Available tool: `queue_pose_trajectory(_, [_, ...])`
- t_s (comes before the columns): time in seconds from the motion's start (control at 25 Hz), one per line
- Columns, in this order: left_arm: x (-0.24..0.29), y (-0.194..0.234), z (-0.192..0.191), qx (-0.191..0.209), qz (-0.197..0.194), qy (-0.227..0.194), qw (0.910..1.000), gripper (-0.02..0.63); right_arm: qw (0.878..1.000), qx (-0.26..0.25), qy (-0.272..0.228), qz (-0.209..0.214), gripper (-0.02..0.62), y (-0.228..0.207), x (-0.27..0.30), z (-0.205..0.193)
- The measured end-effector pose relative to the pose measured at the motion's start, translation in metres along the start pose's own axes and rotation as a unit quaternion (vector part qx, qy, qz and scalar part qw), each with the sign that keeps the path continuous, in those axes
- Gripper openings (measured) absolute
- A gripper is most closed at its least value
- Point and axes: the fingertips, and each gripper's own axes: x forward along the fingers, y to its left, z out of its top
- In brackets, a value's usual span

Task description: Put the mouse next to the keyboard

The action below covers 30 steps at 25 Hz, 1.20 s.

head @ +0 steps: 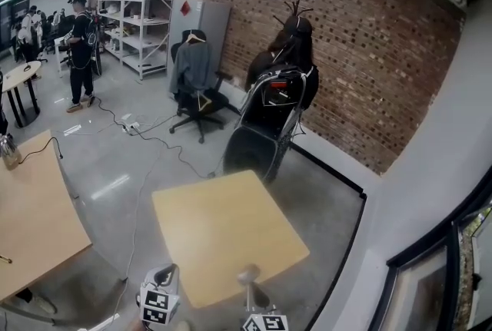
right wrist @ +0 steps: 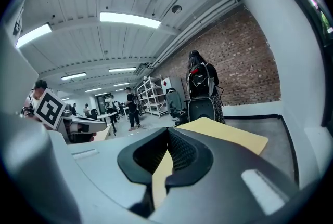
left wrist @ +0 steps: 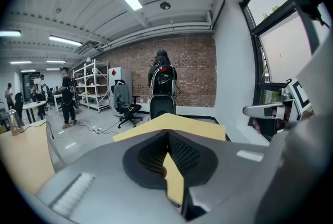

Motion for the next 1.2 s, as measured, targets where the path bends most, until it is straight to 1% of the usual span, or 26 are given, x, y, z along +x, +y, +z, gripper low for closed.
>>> queue_pose_trajectory(0.4, [0.002,-0.003,0.009,0.006,-0.003,-0.011,0.9999,0.002,1.0,-0.01,-0.006,0.003,0.014,-0.001,0.002,0.003])
queue_pose_trajectory(1.2, [0.006,-0.01,0.008,0.015,-0.014,-0.003,0.9998,0.0,1.0,-0.02,0.001,0.005,0.014,0.002,0.004,0.004])
